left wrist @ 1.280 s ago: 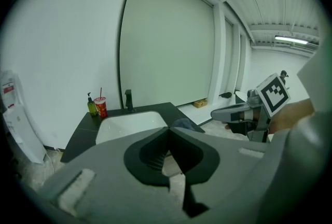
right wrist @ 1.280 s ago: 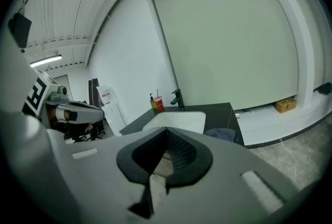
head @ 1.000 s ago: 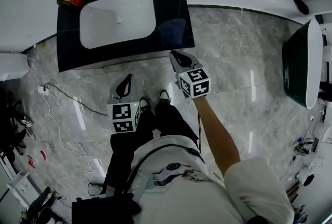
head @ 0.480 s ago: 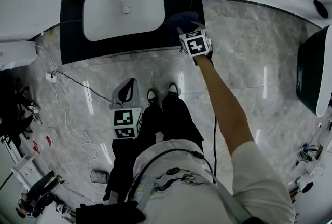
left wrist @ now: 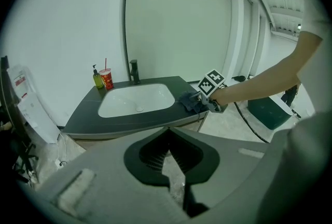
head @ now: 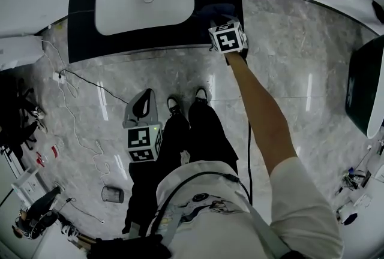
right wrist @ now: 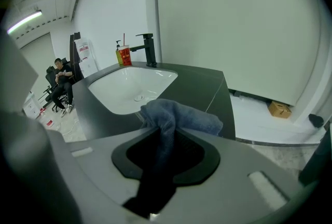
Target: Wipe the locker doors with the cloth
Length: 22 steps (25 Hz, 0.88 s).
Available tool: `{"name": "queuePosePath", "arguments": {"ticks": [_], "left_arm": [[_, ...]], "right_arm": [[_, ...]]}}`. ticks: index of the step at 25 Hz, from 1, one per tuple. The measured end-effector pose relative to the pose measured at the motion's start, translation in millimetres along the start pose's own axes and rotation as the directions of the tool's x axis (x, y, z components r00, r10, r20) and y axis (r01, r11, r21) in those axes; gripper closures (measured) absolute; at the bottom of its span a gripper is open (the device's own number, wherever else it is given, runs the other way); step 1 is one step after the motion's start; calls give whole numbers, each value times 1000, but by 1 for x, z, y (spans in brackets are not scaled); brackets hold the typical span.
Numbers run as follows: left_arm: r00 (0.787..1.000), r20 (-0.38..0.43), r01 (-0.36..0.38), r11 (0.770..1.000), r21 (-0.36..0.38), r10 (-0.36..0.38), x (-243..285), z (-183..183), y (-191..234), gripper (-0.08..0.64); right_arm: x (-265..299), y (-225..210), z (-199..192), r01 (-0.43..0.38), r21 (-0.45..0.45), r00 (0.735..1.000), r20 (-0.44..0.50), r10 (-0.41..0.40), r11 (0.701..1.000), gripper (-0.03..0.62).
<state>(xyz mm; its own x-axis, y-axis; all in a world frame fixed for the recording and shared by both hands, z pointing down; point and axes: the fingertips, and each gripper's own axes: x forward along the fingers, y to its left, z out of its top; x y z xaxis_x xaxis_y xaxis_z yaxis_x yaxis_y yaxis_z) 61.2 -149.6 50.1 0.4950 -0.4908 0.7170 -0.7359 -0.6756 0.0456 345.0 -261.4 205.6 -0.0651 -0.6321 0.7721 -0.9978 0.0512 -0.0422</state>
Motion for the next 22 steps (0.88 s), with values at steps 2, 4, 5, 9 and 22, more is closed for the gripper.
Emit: {"name": "queuePosePath", "arguments": {"ticks": [2, 4, 5, 9, 22], "left_arm": [[1000, 9, 3, 1000, -2, -3, -2, 0, 1, 559], [1000, 19, 5, 1000, 1, -5, -5, 0, 4, 559], [1000, 24, 6, 1000, 4, -6, -7, -1, 6, 560], [998, 49, 24, 1000, 15, -25, -15, -4, 15, 560], [992, 108, 71, 997, 6, -72, -18, -85, 55, 559]], "right_arm": [[-8, -1, 4, 14, 3, 999, 38, -14, 1000, 505], [-24, 3, 11, 19, 12, 996, 89, -20, 1000, 505], [-33, 7, 15, 19, 18, 993, 114, -21, 1000, 505], [-77, 23, 21, 45, 49, 977, 204, -54, 998, 505], [-164, 118, -12, 109, 10, 916, 386, -105, 994, 503]]}}
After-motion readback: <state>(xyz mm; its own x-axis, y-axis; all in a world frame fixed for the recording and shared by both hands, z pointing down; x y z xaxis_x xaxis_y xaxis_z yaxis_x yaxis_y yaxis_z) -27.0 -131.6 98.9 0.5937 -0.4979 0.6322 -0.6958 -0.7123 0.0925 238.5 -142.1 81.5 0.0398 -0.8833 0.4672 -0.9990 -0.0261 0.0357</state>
